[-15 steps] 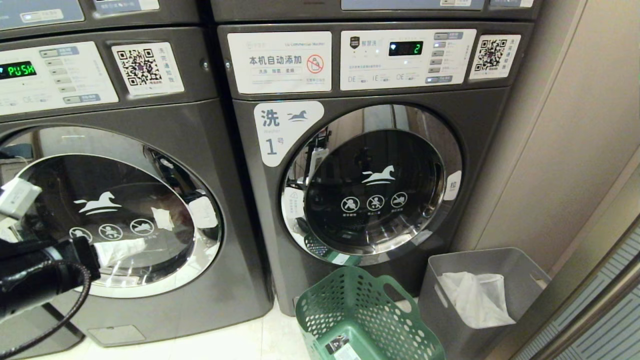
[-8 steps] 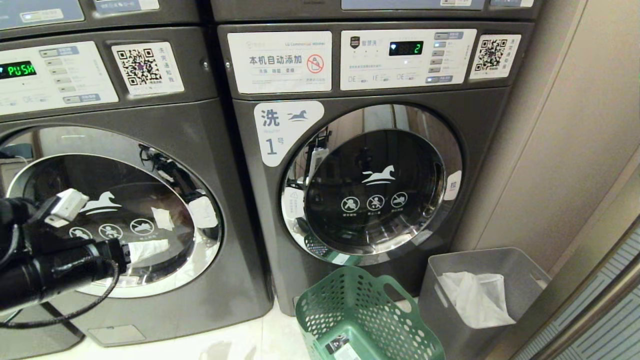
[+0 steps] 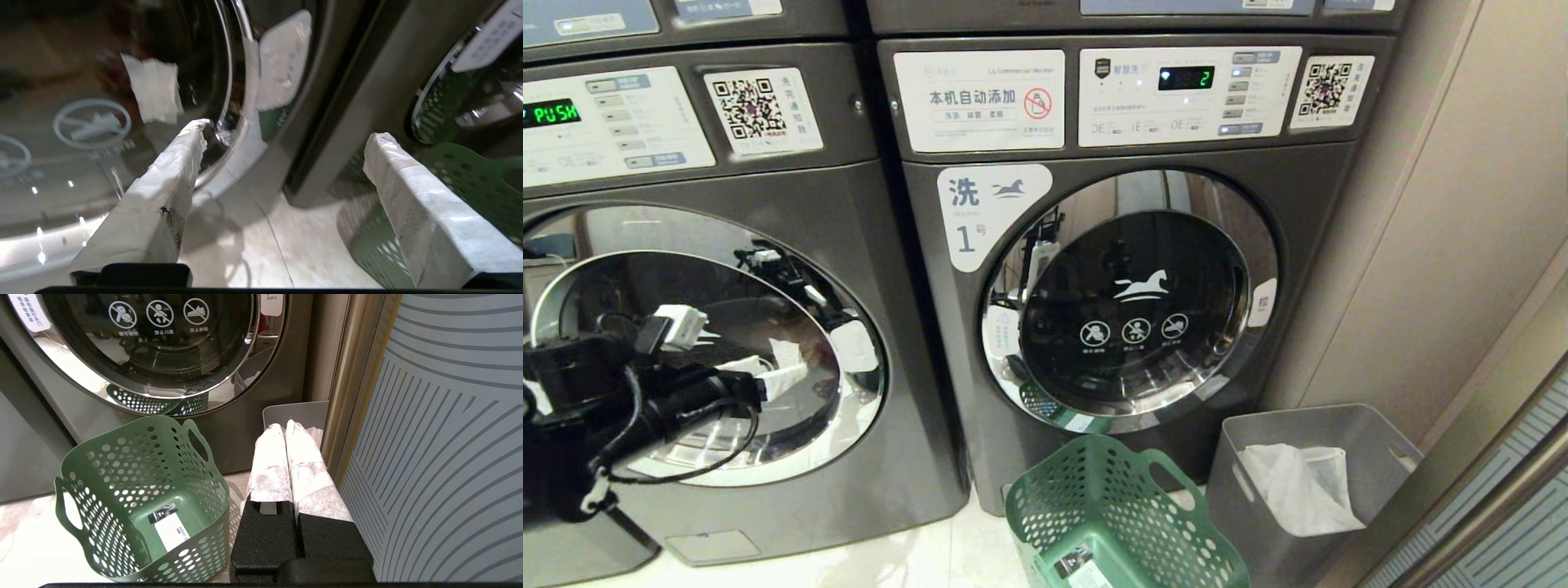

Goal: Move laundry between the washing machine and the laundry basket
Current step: Open the lid of the washing machine

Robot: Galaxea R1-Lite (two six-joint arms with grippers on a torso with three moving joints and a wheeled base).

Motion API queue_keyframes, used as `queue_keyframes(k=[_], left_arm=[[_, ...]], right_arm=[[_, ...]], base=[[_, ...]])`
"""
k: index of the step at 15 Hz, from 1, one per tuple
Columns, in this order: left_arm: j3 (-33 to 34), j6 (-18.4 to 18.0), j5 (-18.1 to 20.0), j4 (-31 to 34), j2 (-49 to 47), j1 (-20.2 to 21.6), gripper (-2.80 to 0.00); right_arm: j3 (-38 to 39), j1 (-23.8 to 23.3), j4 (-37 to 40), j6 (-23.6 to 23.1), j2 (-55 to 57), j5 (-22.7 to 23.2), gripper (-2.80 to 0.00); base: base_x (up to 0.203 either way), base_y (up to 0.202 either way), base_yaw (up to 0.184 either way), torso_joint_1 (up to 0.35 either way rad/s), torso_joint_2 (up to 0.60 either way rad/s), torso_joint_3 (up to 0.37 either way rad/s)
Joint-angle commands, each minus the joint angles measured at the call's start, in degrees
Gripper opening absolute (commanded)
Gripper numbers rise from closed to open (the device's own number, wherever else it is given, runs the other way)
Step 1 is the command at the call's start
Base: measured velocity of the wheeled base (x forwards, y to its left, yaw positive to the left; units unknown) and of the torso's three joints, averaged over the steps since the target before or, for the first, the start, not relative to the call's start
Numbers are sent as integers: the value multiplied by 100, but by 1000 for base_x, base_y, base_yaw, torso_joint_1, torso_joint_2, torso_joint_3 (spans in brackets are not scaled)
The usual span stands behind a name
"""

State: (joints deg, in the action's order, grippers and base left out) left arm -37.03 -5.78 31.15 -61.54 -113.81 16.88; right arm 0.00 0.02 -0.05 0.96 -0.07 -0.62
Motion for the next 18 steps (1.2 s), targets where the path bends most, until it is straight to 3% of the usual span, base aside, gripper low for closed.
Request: queue_keyframes(k=[1, 3, 8, 13, 18], left_arm=[[-131, 4, 129, -796, -761, -33, 0], [-199, -2, 332, -1193, -1001, -112, 0], [-603, -3, 366, -1407, -1405, -202, 0], [-1148, -76, 403, -1418, -1885, -245, 0], [-1430, -73, 823, -1352, -2119, -247, 0]], right_arm=[[0, -2, 3, 0, 7, 1, -280], [0, -2, 1, 0, -1, 1, -280], [0, -2, -3, 0, 7, 1, -280], [0, -2, -4, 0, 7, 1, -280], [0, 6, -4, 0, 7, 1, -280]], base=[[0, 0, 0, 0, 0, 0], [0, 0, 0, 0, 0, 0], [0, 0, 0, 0, 0, 0], [0, 0, 0, 0, 0, 0], [0, 0, 0, 0, 0, 0]])
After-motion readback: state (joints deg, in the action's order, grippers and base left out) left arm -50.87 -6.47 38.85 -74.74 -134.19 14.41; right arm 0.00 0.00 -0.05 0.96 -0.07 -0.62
